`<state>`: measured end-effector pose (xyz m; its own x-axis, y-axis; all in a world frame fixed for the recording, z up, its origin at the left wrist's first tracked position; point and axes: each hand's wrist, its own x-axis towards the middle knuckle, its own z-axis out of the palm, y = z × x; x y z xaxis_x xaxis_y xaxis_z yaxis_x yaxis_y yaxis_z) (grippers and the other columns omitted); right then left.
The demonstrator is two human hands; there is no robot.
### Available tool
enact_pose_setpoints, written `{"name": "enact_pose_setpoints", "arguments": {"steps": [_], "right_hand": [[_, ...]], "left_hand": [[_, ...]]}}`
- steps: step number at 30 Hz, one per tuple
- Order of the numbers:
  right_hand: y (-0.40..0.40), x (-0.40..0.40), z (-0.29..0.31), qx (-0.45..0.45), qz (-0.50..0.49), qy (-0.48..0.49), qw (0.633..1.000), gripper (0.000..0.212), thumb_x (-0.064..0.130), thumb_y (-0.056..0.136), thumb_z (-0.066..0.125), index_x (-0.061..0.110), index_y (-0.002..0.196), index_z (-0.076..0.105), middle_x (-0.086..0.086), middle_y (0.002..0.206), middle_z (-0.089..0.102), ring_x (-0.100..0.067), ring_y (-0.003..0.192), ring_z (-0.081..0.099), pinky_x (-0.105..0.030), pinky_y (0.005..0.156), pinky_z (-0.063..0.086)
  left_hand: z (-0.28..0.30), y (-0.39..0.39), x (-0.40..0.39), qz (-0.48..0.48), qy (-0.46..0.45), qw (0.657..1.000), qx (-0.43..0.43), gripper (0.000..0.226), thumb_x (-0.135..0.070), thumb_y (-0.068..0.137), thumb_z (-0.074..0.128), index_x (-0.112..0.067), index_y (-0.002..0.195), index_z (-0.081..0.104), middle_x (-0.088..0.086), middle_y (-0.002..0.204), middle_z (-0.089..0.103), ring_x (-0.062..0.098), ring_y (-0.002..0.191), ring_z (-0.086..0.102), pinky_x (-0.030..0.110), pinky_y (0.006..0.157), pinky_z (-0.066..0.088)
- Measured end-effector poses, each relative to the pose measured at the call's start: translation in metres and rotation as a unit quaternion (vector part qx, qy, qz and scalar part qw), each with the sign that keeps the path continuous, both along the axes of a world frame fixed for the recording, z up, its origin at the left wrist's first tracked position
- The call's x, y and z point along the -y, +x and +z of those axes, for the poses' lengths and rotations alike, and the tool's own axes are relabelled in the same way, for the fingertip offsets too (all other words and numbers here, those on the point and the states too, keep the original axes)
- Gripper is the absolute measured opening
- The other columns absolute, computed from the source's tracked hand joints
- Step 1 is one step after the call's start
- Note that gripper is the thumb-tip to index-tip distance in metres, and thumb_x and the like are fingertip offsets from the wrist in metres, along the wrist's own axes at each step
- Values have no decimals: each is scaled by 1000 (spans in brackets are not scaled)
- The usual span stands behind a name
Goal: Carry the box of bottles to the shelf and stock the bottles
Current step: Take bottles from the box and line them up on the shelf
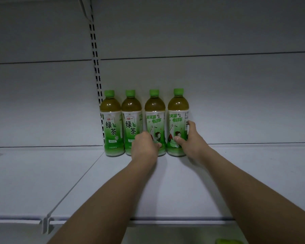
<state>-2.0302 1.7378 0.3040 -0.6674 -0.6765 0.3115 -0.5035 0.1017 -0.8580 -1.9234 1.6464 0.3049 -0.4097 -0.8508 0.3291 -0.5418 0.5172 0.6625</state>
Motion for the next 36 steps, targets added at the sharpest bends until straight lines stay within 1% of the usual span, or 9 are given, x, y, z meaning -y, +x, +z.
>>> {"name": "enact_pose_setpoints", "arguments": {"steps": [5,9,12,15,17,25,30,33,36], "right_hand": [[19,-16,11,37,8,91,995,64,17,93,61,11,142,20,-12,140,50,-30,126,51,-37,99,44],[41,-37,29,-53,-5,224,973,77,34,84,71,11,142,27,-13,138,51,-32,124,52,-44,106,44],[62,-51,42,-115,24,266,957,61,38,85,67,19,138,45,-5,135,57,-27,119,55,-41,105,44],[100,-73,54,-156,31,296,942,35,32,94,57,15,125,56,-2,116,61,-20,96,58,-32,87,48],[123,-86,59,-171,25,328,929,31,32,97,53,10,117,59,-5,105,60,-20,86,59,-33,75,49],[200,-121,58,-162,72,358,917,35,36,99,48,7,108,63,-9,99,71,-24,81,69,-34,69,55],[246,-138,17,-133,106,333,927,30,36,97,51,9,94,64,-7,90,71,-22,71,65,-29,61,52],[272,-143,-31,-104,135,332,928,27,32,96,52,8,90,64,-8,85,70,-24,68,62,-28,56,48],[290,-144,-89,-75,160,352,919,26,30,95,54,7,87,64,-14,84,68,-25,64,57,-29,54,44]], "left_hand": [[21,17,-7,-44,35,997,61,24,-28,85,69,-9,99,63,8,99,68,25,88,64,35,82,56],[30,53,-18,-65,2,989,130,39,-49,85,59,-16,104,64,5,100,67,25,93,64,40,86,55],[34,86,-29,-53,-35,985,160,50,-57,85,49,-16,110,61,8,109,64,30,103,59,45,89,52],[36,123,-50,-75,-42,979,185,53,-56,87,45,-18,121,59,6,122,62,30,111,57,43,94,49],[35,146,-64,-94,-42,973,204,55,-56,89,46,-17,126,57,5,127,60,28,114,56,43,96,47],[31,225,-104,-117,-49,964,233,52,-54,91,47,-14,119,62,7,125,62,26,111,58,38,93,48],[0,270,-129,-134,-9,965,227,48,-52,90,51,-14,117,66,9,124,64,27,112,58,33,94,47],[-43,297,-143,-152,41,961,229,44,-49,91,53,-14,114,67,11,118,66,28,109,60,28,85,44],[-101,323,-152,-150,103,957,227,45,-49,90,55,-14,116,65,10,117,66,27,107,60,31,88,47]]}}
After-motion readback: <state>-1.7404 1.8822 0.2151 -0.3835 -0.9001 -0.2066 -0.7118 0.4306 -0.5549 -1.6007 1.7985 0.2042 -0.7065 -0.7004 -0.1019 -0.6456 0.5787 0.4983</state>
